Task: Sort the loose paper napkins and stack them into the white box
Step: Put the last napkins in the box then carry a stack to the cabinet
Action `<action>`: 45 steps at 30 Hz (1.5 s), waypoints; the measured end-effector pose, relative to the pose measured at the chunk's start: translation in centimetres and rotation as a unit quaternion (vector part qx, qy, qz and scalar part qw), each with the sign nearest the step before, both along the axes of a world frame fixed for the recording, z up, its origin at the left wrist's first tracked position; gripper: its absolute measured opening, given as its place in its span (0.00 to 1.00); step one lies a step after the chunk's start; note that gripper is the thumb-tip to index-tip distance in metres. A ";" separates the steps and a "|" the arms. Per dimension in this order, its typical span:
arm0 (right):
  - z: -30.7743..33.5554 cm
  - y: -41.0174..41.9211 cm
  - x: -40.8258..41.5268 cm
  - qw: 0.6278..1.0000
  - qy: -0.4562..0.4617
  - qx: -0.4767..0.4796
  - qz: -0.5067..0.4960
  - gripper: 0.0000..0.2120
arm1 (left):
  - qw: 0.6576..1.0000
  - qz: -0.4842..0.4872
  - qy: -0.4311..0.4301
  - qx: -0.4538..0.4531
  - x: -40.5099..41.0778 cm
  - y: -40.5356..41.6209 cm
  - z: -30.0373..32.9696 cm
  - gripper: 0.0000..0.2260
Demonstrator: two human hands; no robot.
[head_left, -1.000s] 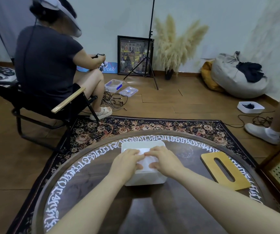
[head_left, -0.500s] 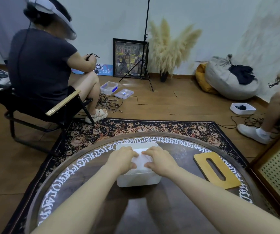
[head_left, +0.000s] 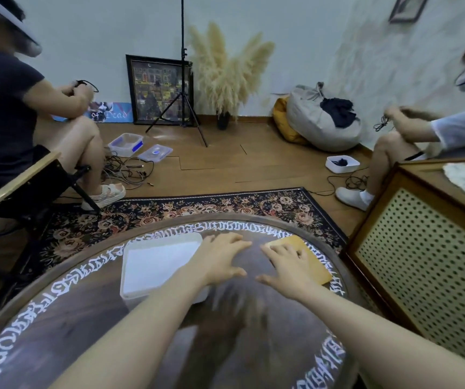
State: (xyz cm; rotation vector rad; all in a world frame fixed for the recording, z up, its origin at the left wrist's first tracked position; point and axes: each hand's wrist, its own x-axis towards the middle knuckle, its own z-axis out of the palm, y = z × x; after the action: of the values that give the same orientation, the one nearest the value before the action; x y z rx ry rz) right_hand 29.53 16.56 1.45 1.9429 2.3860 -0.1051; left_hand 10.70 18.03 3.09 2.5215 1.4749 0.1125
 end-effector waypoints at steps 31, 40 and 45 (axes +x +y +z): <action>-10.4 -2.5 12.4 0.978 0.194 -0.056 0.043 0.32 | 0.995 -0.092 0.017 0.014 8.2 2.4 -12.7 0.27; -11.9 -5.6 10.5 0.982 0.157 0.046 0.091 0.22 | 0.972 -0.133 -0.047 0.186 7.4 -2.5 -14.8 0.26; -11.1 -6.2 10.8 0.975 0.020 0.086 0.202 0.24 | 0.962 -0.171 0.009 0.214 6.4 -3.7 -14.5 0.24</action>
State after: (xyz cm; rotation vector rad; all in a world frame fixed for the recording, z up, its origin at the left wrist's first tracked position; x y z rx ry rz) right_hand 40.35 10.36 -9.66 1.4768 2.8449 0.0867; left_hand 17.07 14.31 -11.42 3.0878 1.0856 0.3883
